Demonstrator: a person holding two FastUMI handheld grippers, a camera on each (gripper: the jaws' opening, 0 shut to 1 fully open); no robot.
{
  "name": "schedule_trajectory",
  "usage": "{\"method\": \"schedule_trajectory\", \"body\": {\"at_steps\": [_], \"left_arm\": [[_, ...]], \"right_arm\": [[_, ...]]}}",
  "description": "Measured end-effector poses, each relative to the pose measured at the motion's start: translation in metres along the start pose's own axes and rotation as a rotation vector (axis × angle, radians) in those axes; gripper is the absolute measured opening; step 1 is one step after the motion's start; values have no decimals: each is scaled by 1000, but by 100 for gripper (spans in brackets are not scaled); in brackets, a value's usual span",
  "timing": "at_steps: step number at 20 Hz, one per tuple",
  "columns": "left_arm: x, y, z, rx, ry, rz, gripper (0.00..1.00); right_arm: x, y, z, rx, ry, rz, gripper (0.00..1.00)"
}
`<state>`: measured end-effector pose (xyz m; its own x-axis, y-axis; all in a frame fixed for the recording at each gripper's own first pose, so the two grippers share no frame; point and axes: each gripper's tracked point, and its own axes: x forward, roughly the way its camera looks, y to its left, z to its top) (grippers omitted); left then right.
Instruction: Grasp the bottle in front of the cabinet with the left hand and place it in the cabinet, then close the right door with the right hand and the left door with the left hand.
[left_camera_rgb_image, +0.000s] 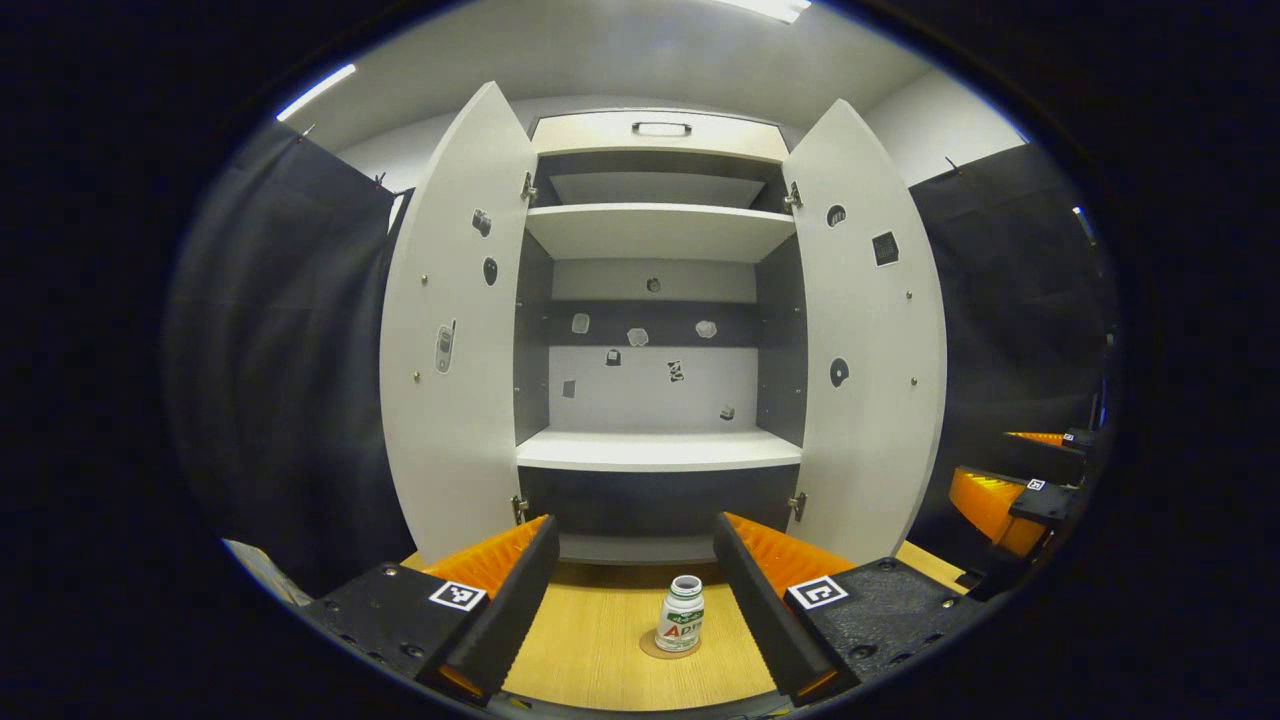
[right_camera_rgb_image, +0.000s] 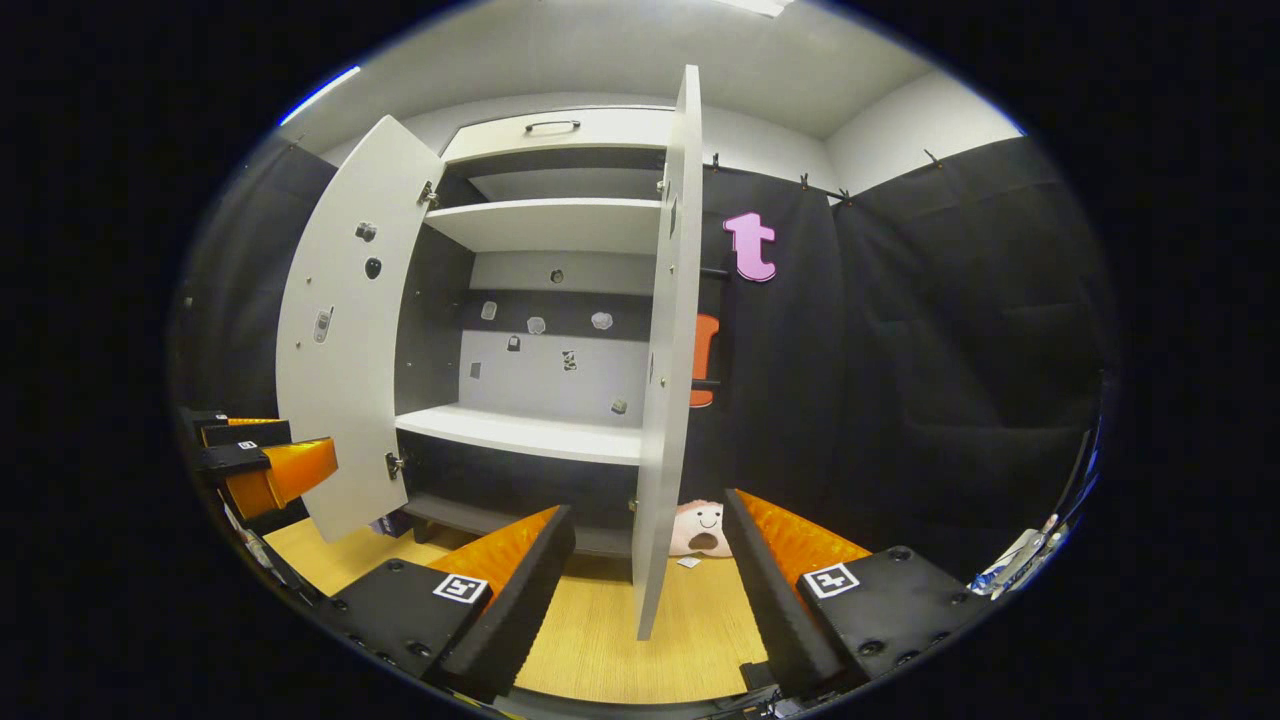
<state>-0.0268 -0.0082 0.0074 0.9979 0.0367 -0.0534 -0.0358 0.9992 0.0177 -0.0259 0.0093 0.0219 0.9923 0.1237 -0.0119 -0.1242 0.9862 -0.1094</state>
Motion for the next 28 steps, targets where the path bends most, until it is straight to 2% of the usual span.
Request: {"method": "schedule_trajectory", "body": {"at_steps": [2, 4, 6, 9, 10, 13, 19, 20, 28], "left_arm": [[3, -2, -12, -35, 21, -11, 95], [9, -1, -26, -64, 48, -19, 95], [17, -3, -42, -86, 77, -27, 95], [32, -4, -68, -113, 125, -29, 95], [40, -5, -79, -116, 144, -30, 95], [56, -15, -111, -109, 200, -53, 95], [89, -38, -171, -88, 296, -108, 95], [95, -41, -183, -86, 315, -114, 95], [138, -60, -254, -66, 437, -145, 95]], "right_arm": [[-3, -1, 1, -11, -5, -1, 94], [-6, 0, 1, -15, -11, -2, 98], [-8, 1, -2, -8, -5, 0, 94], [-9, 2, -7, -1, 4, 5, 94], [-9, 1, -8, -5, 5, 3, 98], [-9, -4, -10, -16, 7, -4, 94], [-2, -21, -18, 8, 32, -33, 98], [-1, -24, -20, 10, 36, -39, 94], [1, -49, -31, 19, 66, -129, 98]]}}
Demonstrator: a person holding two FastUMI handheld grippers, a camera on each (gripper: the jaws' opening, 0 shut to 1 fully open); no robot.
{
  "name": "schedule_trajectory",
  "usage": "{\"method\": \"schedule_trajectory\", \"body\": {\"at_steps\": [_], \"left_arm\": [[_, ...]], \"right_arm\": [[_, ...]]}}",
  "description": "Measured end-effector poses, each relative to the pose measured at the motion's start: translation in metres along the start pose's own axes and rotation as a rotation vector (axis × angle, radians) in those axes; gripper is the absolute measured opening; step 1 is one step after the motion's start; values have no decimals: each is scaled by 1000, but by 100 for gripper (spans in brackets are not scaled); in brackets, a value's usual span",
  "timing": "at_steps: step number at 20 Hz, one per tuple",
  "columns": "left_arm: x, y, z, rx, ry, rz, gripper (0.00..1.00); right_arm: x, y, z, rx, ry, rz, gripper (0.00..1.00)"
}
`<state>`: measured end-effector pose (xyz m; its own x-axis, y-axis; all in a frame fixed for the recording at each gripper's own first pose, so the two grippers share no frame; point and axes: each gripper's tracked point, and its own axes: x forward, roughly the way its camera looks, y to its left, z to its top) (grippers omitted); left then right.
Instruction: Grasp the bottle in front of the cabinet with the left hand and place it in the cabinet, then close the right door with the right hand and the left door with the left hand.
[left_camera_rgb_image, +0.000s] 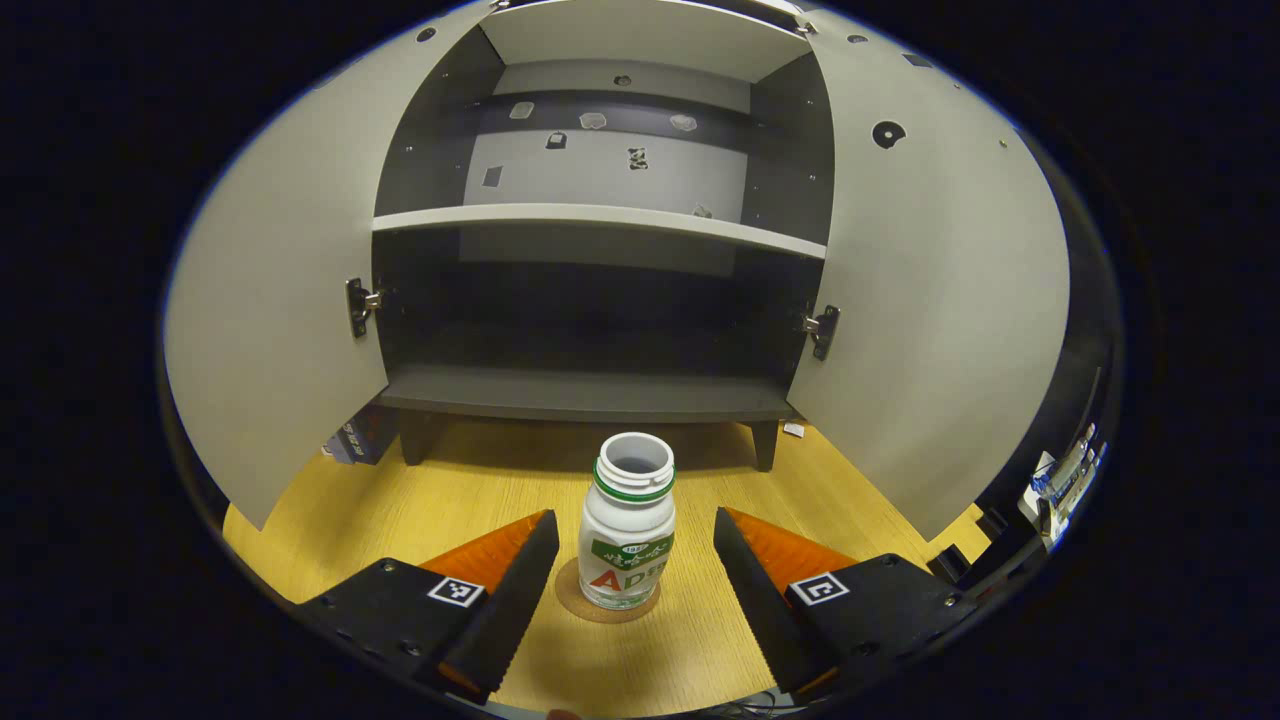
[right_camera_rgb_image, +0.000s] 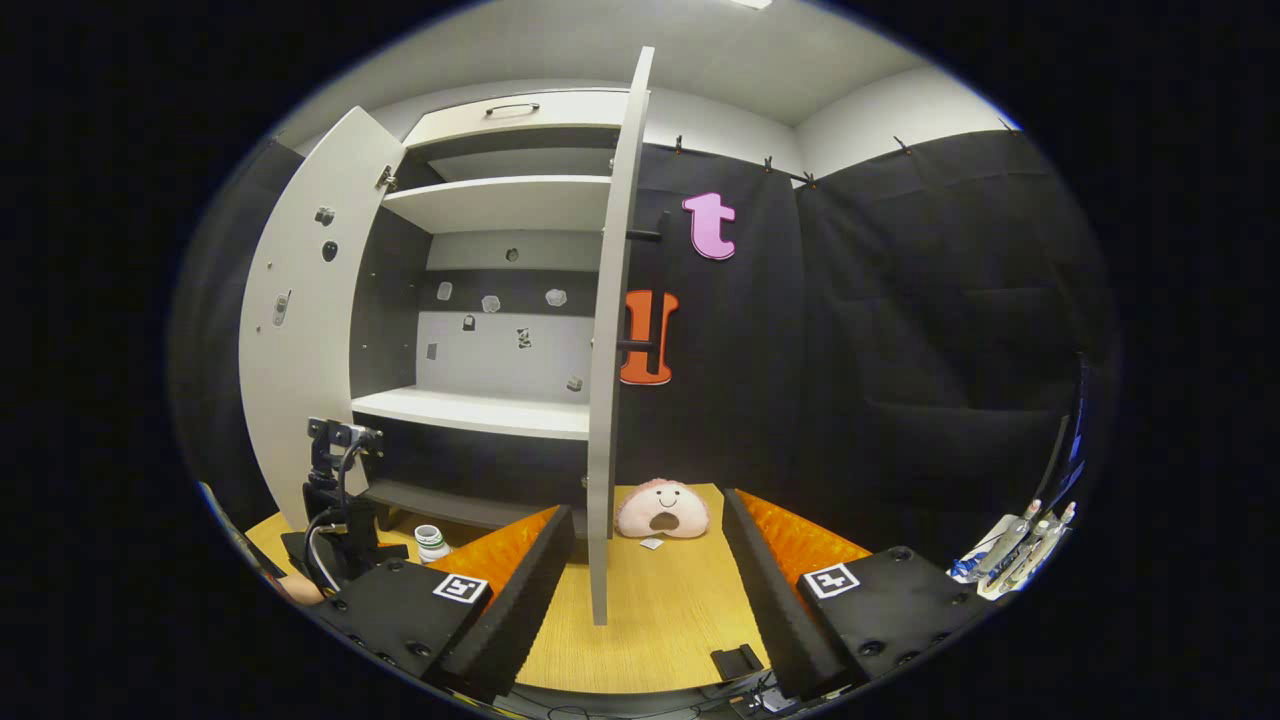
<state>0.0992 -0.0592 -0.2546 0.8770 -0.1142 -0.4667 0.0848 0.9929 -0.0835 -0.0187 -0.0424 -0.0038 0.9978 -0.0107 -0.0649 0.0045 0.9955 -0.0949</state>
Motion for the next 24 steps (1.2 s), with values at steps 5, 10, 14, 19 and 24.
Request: {"method": "schedule_trajectory", "body": {"at_steps": [5, 10, 14, 19, 24], "left_arm": [[31, 2, -19, 27, 57, -1, 96], [44, 5, -35, 78, 113, 11, 84], [40, 3, -29, 60, 117, -4, 70], [2, -1, 27, 17, 22, 25, 69], [-52, 5, 102, -3, -109, 75, 69]], "right_arm": [[2, -15, -13, 4, 39, -72, 94], [0, -26, -14, -11, 47, -116, 99], [-6, -35, -16, -6, 61, -137, 98], [-12, -42, -8, -21, 44, -77, 98], [-20, -54, 1, 2, 14, -4, 98]]}}
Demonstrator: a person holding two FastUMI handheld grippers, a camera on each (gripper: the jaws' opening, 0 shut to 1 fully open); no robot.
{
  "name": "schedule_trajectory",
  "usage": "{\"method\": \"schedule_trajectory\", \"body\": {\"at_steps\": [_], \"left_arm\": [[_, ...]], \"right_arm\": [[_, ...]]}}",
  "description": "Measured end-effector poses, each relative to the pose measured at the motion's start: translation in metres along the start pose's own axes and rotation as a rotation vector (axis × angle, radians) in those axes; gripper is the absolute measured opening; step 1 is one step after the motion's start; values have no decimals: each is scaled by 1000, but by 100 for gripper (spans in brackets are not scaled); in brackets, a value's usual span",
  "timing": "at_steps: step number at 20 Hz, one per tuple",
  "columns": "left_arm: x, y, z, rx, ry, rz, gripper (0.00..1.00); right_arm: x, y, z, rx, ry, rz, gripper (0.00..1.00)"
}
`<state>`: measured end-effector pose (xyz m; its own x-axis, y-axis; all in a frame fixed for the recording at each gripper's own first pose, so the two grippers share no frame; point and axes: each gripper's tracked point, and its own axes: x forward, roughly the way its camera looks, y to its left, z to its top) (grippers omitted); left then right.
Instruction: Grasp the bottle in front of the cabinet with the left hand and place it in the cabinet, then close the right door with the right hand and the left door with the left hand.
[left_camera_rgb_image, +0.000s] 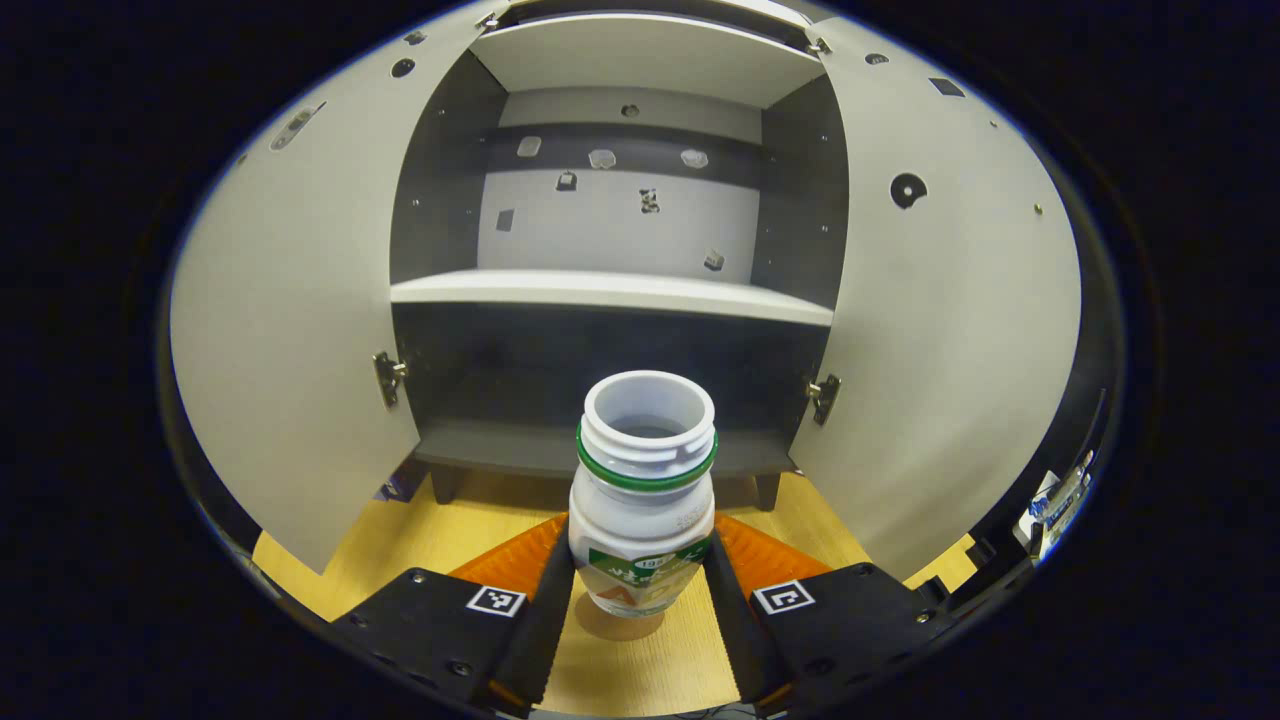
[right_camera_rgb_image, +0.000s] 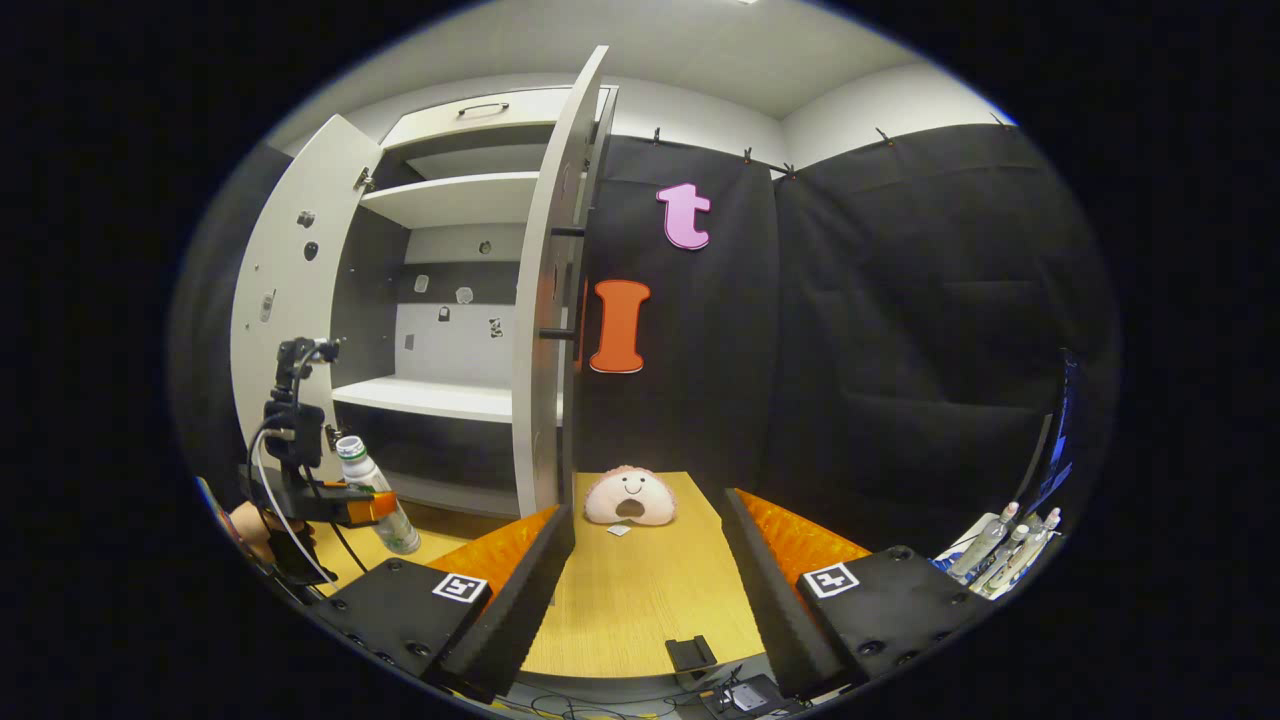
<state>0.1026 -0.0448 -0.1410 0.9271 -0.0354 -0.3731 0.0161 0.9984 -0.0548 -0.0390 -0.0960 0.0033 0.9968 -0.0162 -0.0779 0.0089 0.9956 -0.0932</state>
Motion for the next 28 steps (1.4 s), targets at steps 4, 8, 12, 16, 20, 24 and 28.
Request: {"method": "schedule_trajectory", "body": {"at_steps": [4, 8, 12, 16, 20, 24, 28], "left_arm": [[-28, -1, 52, -38, -68, 3, 68], [-33, -2, 86, -14, -95, -13, 68], [-19, -7, 111, -12, -91, -89, 68], [12, 0, 146, 56, -133, -134, 69], [46, 2, 180, 72, -171, -186, 68], [81, 14, 209, 93, -176, -194, 68], [118, 20, 226, 66, -148, -216, 68]], "right_arm": [[-9, -8, 11, 2, -40, 32, 98], [-6, -13, 17, -5, -59, 35, 94], [2, -11, 26, -6, -75, -12, 98], [13, 0, 30, 7, -101, -97, 98], [25, 18, 22, 26, -84, -142, 94], [29, 21, 28, 16, -88, -187, 94], [36, 22, 32, 21, -83, -218, 94]]}}
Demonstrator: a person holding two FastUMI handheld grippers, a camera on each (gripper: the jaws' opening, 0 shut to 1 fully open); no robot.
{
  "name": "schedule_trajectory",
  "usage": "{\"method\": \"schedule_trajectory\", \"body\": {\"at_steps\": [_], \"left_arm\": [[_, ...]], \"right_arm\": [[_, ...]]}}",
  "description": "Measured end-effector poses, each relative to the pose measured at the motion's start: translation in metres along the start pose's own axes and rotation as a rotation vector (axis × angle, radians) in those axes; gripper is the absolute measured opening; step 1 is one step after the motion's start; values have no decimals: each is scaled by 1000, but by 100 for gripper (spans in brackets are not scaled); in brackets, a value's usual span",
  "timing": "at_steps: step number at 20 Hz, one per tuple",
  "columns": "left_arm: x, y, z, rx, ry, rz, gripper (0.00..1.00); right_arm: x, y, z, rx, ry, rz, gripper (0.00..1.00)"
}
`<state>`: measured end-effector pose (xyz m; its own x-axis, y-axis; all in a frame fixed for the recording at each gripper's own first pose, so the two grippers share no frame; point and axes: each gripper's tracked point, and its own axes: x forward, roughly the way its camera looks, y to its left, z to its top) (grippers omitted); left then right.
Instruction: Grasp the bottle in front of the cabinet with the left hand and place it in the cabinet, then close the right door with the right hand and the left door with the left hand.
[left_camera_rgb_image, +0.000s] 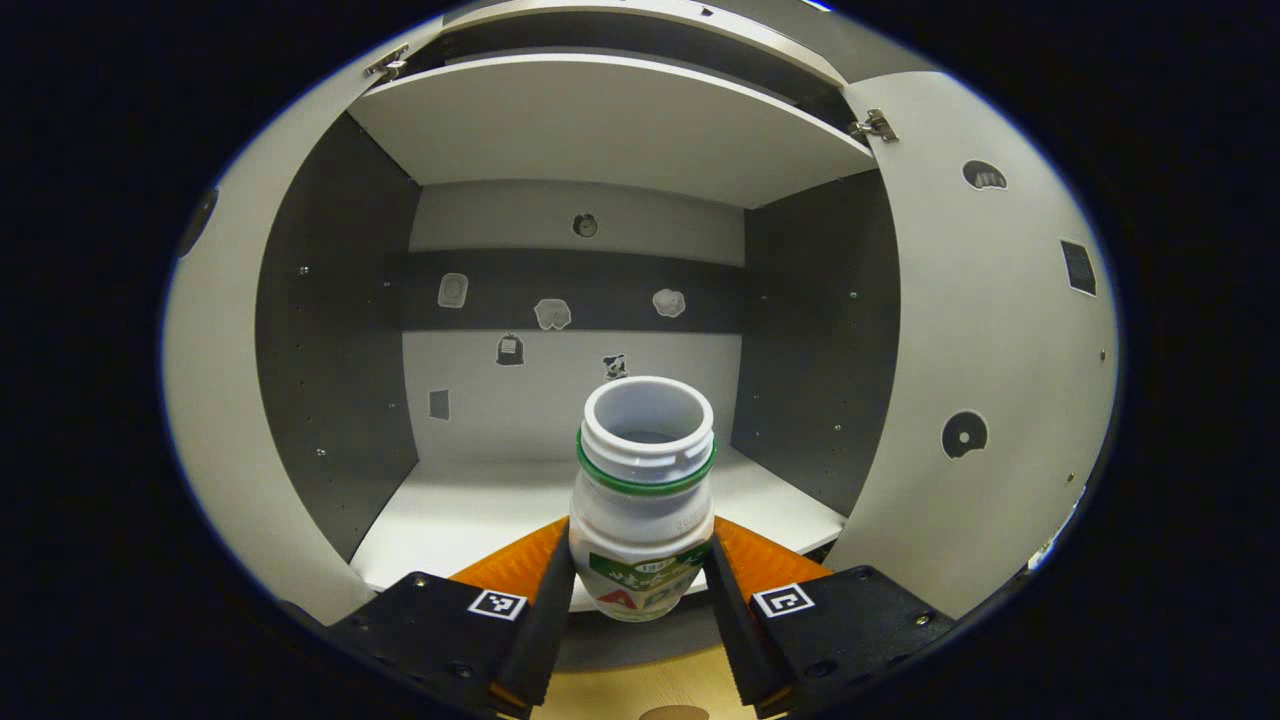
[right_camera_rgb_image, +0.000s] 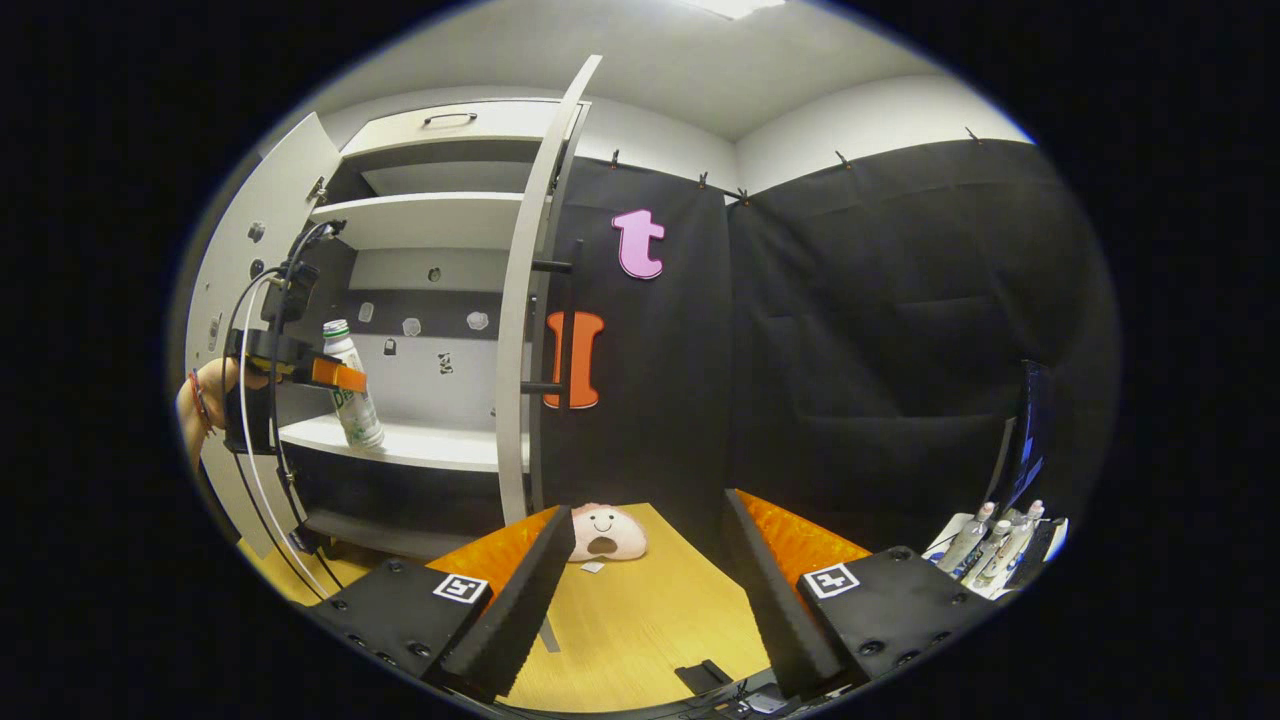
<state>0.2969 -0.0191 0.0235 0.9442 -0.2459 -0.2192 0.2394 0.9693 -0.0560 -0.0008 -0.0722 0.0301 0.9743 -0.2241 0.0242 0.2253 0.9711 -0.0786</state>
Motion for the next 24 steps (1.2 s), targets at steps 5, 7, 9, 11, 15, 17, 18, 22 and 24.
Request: {"method": "schedule_trajectory", "body": {"at_steps": [5, 7, 9, 11, 15, 17, 18, 22, 24], "left_arm": [[33, 16, -1, 37, 42, 15, 68], [40, 13, -1, 59, 54, 7, 68], [45, 10, -2, 84, 68, 3, 68], [50, 7, -1, 97, 78, 2, 69], [57, 6, 0, 99, 87, 19, 71], [59, 5, 0, 100, 88, 28, 72], [59, 4, 0, 99, 89, 28, 72], [58, 0, 3, 89, 81, 37, 79], [57, -1, 5, 85, 76, 50, 89]], "right_arm": [[4, -3, 4, -20, -2, -32, 94], [7, -3, 4, -22, 3, -39, 94], [9, -1, 5, -25, 4, -38, 94], [13, 1, 6, -26, 0, -38, 98], [15, -2, 8, -16, -6, -39, 98], [17, -3, 9, -16, -8, -41, 98], [16, -4, 7, -16, -8, -42, 98], [18, -9, 8, -15, -7, -38, 98], [19, -11, 7, -11, -5, -33, 94]]}}
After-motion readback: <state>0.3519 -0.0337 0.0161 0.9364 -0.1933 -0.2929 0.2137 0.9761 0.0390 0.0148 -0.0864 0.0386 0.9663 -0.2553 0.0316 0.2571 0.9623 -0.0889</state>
